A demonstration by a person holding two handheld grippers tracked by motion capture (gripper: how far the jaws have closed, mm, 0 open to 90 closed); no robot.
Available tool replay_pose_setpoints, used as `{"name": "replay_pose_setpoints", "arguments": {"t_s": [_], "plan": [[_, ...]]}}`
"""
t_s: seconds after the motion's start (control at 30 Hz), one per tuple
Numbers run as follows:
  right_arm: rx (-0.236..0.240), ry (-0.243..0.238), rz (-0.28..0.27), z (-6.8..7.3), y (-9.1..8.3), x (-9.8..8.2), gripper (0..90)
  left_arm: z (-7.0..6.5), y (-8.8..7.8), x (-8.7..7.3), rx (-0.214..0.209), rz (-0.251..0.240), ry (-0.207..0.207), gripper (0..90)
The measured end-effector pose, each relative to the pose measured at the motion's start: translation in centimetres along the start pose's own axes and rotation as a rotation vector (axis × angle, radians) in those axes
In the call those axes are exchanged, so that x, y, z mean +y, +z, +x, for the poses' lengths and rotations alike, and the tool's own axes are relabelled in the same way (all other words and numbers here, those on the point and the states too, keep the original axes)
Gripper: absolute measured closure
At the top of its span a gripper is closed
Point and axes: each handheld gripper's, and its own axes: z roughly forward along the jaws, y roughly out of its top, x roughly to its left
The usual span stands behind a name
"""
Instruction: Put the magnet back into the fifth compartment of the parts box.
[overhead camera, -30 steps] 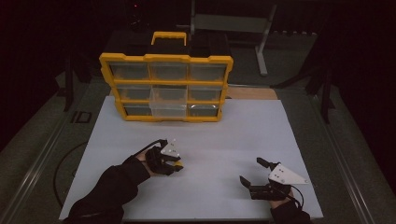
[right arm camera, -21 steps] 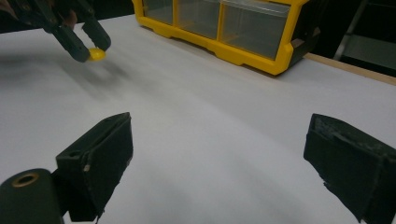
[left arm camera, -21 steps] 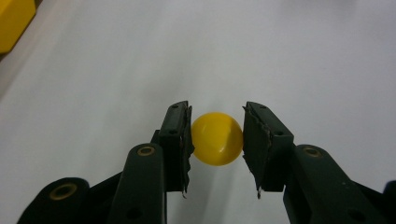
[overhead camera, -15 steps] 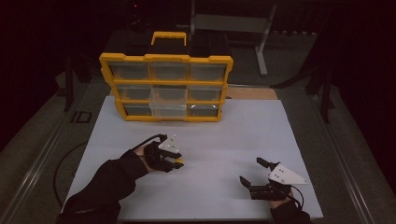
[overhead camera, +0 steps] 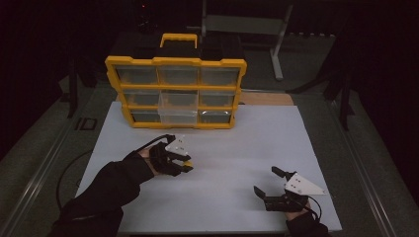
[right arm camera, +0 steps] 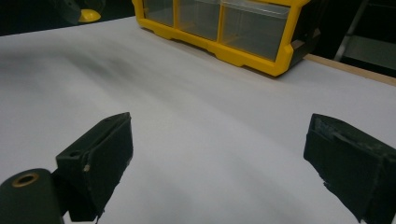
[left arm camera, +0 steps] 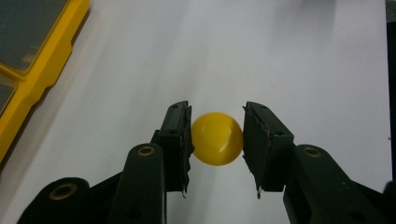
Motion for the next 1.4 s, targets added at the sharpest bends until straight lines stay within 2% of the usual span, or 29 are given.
{"name": "replay_pose_setpoints", "arguments": {"t_s": [0.17,0.2,0.47,0.67,0.93,1.4], "plan": [[-0.002,-0.003,-0.002,0.0,0.0,0.0,8.5,0.0,-0.5,0.2,-0.004,-0.006,0.005,62.8],[-0.003,-0.004,-0.002,0.0,0.0,0.0,8.4,0.1,-0.8,0.4,-0.017,-0.013,0.002,62.8],[-0.003,0.000,-0.003,-0.1,0.0,0.0,8.5,0.4,-2.7,1.3,-0.025,-0.050,0.010,62.8],[-0.002,0.000,0.000,0.0,0.0,0.0,8.4,0.7,-4.2,2.1,-0.014,-0.062,0.031,62.8],[-0.002,0.003,0.000,0.0,0.0,0.0,8.5,1.4,-6.5,3.2,-0.015,-0.107,0.027,62.8],[-0.005,0.000,0.000,0.0,0.0,0.0,8.5,2.5,-9.1,4.9,0.015,-0.126,0.050,62.8]]}}
